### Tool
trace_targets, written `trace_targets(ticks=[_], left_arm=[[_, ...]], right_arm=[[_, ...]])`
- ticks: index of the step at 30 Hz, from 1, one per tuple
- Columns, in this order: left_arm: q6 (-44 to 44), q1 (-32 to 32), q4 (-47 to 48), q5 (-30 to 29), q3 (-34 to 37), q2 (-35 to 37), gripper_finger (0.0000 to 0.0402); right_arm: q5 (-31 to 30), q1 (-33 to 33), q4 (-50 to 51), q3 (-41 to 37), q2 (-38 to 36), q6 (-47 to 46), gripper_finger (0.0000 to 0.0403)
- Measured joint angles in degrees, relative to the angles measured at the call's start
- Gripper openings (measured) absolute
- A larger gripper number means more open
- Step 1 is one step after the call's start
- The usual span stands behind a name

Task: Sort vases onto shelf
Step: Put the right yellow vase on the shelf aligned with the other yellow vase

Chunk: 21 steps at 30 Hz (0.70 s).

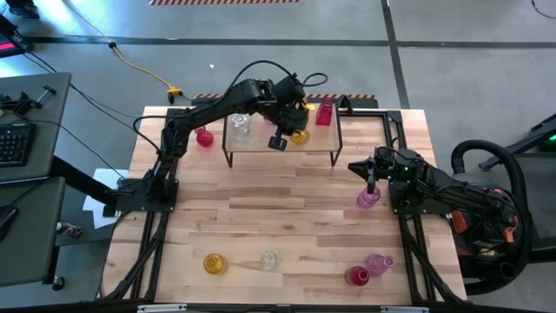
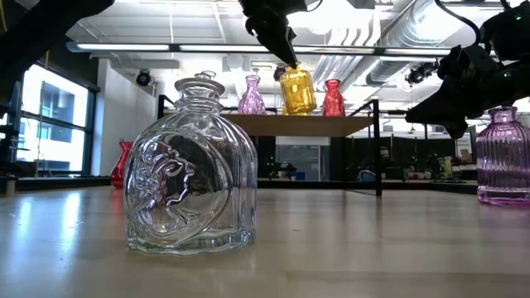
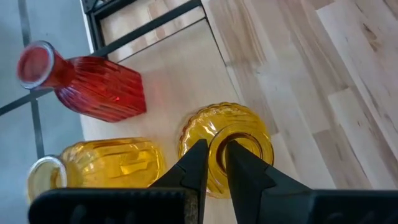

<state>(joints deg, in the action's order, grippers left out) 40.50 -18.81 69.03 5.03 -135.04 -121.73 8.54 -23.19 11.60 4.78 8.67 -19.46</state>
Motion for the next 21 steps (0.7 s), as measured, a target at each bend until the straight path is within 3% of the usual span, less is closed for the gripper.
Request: trace_targets(ticks=[12, 21], left_arm=[[-1.3, -0.3, 0.0, 0.7, 0.0, -0.4, 0.004], [-1.3, -0.3, -0.2, -0.7, 0.0, -0.4, 0.0063]], right_arm=[[0.0, 0.0, 0.0, 0.0, 0.0, 0.0, 0.0037], [0.0, 0.0, 0.1, 0.0, 0.0, 0.0, 0.0037]])
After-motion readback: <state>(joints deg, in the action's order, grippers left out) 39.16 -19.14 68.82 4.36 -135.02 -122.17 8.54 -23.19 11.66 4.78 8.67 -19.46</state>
